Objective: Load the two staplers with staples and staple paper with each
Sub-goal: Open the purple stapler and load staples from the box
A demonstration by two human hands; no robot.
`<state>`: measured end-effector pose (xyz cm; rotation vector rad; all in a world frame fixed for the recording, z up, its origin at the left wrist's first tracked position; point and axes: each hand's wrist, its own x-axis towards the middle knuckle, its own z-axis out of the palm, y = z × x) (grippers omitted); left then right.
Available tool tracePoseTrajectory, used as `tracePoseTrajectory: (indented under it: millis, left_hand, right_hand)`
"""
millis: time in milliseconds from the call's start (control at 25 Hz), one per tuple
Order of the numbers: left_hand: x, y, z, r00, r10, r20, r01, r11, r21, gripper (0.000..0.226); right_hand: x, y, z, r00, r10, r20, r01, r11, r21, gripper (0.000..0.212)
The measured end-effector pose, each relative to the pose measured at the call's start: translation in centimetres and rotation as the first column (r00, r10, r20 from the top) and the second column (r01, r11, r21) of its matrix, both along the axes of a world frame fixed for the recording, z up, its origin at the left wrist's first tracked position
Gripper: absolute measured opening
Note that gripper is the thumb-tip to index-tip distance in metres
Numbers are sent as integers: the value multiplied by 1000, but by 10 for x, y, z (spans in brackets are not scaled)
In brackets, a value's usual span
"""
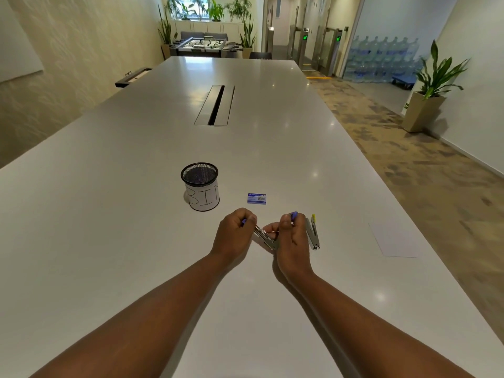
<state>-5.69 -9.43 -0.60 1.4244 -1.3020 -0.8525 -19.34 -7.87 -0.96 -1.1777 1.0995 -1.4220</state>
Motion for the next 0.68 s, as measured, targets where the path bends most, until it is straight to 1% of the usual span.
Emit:
tracePoseTrajectory:
  millis: [80, 120, 200, 240, 320, 440, 560, 680]
  left_hand:
    - [4, -3, 0, 986, 13, -166, -9, 1000, 28, 18]
    - [5, -4, 0, 974, 29, -225, -21, 999, 38, 16]
    - [6, -7, -1, 964, 85, -251, -79, 996, 34, 10]
    - [6, -9, -3, 964, 136, -230, -132, 991, 31, 7]
    - [4, -11, -5, 950, 259, -174, -255, 966, 46, 6]
    - [0, -14, -6, 933, 342, -113, -334, 939, 86, 13]
    - [-3, -17, -5, 940, 339, -48, -334, 938, 88, 24]
    - [-3, -17, -4, 948, 315, 36, -317, 945, 75, 31]
  right_hand:
    - [0, 4, 0, 999, -44, 23, 45, 998, -34, 20]
    - [-2, 5, 0, 998, -62, -26, 60, 996, -62, 15]
    - [-8, 6, -1, 958, -128, -255, 99, 987, -123, 13]
    - [-11, 7, -2, 921, -163, -353, 124, 984, -132, 14]
    - [-17, 10, -2, 858, -188, -478, 141, 981, -133, 16]
    - [-15, 15, -3, 756, -161, -635, 94, 986, -138, 17]
    - [-13, 14, -4, 682, -166, -712, 86, 985, -147, 11]
    - [-11, 12, -6, 672, -145, -727, 78, 989, -126, 7]
